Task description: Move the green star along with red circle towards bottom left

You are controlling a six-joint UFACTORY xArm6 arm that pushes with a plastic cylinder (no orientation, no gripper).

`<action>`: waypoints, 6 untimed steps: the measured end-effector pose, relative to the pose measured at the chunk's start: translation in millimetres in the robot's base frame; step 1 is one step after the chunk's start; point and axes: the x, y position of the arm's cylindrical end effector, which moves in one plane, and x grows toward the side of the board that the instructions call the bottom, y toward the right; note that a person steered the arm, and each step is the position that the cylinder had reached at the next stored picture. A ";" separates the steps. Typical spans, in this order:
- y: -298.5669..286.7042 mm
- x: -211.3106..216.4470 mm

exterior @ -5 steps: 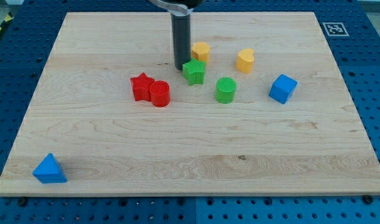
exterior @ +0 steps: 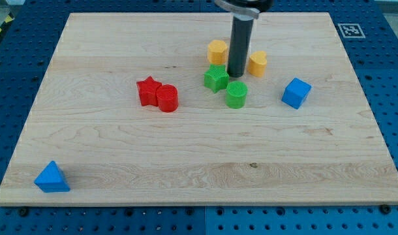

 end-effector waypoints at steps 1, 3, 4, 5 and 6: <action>-30.2 4.4; -56.3 29.6; -63.7 45.8; -74.2 61.6; -88.8 78.0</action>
